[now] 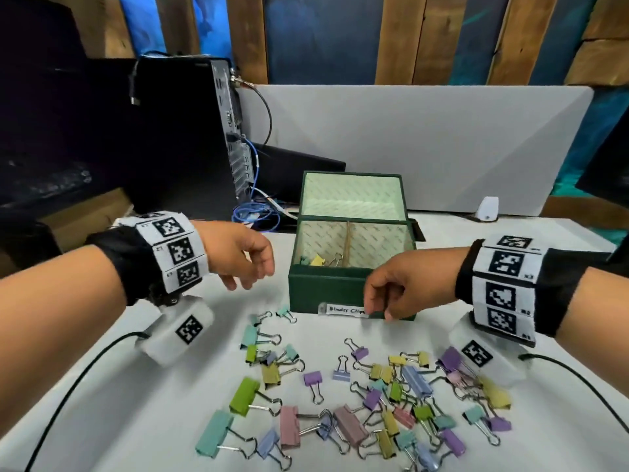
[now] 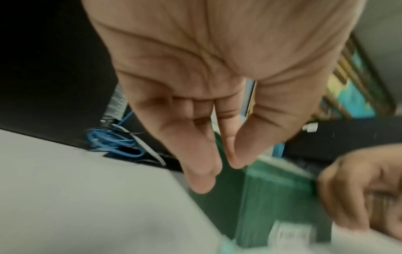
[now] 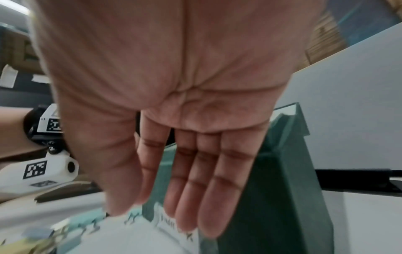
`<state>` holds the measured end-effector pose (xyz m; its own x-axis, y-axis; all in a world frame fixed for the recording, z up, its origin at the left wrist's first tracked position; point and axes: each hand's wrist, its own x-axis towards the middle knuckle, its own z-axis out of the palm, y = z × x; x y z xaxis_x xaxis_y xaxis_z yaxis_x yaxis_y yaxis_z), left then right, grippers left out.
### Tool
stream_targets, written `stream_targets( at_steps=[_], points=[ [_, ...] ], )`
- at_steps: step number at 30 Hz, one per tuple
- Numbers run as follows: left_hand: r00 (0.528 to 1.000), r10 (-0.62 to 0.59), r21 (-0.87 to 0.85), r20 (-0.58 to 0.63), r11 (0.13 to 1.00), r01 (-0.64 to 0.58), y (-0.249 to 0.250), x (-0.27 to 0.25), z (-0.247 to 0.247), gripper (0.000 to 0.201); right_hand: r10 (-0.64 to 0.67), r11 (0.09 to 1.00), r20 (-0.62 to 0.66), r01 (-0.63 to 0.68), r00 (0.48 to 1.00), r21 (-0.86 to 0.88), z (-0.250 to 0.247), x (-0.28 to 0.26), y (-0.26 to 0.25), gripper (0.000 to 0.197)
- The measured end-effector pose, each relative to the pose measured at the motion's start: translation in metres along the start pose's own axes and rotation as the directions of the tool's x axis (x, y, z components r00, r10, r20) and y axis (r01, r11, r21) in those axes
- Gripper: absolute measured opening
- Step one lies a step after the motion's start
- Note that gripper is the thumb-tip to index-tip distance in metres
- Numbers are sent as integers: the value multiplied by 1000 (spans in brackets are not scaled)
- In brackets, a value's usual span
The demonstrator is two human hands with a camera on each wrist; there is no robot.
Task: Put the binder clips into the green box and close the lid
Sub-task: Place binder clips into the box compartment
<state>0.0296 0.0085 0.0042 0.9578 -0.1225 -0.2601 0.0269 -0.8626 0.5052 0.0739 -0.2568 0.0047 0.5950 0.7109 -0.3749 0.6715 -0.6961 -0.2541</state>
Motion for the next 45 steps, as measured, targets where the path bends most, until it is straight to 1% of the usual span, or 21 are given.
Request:
stream_targets(
  at_steps=[2, 4, 5, 7, 9, 12, 14, 17, 21, 25, 26, 30, 33, 36, 38, 40, 43, 45],
  points=[
    [990, -115, 219, 79, 971, 96, -16, -9, 10, 34, 17, 999, 100, -11, 995, -53, 7, 9, -7, 32],
    [979, -165, 414, 122, 905, 101, -26, -11, 23, 49, 21, 994, 176, -2, 984, -107, 15, 14, -17, 43],
    [978, -166, 454, 126, 886, 92, -28, -10, 29, 58, 19, 993, 201, 6, 979, -121, 19, 16, -21, 48],
    [983, -139, 437, 120, 897, 73, -25, -11, 37, 65, 10, 993, 224, 16, 975, -113, 24, 18, -31, 52],
    [987, -86, 404, 138, 914, 23, -19, -11, 42, 65, -12, 990, 225, 44, 974, -137, 26, 18, -40, 55],
    [982, -18, 437, 190, 897, -68, -12, -14, 48, 57, -53, 971, 210, 99, 976, -215, 30, 22, -51, 60],
    [981, 18, 432, 191, 896, -100, -13, -15, 51, 47, -97, 960, 183, 141, 978, -241, 33, 27, -59, 60],
    [985, 40, 385, 165, 917, -102, -17, -16, 53, 37, -186, 943, 145, 218, 972, -250, 38, 37, -72, 58],
    [989, 47, 358, 138, 929, -94, -24, -15, 56, 31, -302, 918, 138, 326, 943, -225, 44, 48, -90, 49],
    [985, 13, 358, 172, 931, -75, -27, -14, 57, 38, -313, 897, 166, 349, 935, -271, 50, 56, -98, 43],
    [985, 5, 360, 175, 930, -69, -27, -14, 57, 39, -309, 893, 167, 346, 936, -287, 50, 57, -99, 42],
    [986, 1, 335, 165, 941, -57, -31, -13, 57, 32, -268, 884, 167, 311, 949, -348, 52, 58, -96, 33],
    [988, 18, 300, 153, 952, -63, -33, -13, 54, 34, -226, 900, 183, 277, 957, -337, 51, 56, -93, 37],
    [994, 40, 262, 104, 963, -66, -32, -15, 48, 34, -183, 937, 158, 221, 970, -271, 42, 51, -88, 43],
    [995, 64, 247, 72, 966, -80, -30, -17, 42, 33, -168, 963, 119, 189, 979, -191, 32, 46, -80, 41],
    [994, 96, 244, 47, 964, -104, -27, -20, 37, 32, -126, 985, 93, 135, 988, -105, 22, 41, -71, 43],
    [985, 167, 222, -43, 963, -153, -21, -21, 27, 35, -71, 997, 65, 74, 995, -37, 9, 32, -58, 53],
    [966, 214, 197, -143, 963, -184, -15, -20, 20, 36, -52, 997, -19, 50, 998, -50, -2, 25, -57, 47]
  ],
)
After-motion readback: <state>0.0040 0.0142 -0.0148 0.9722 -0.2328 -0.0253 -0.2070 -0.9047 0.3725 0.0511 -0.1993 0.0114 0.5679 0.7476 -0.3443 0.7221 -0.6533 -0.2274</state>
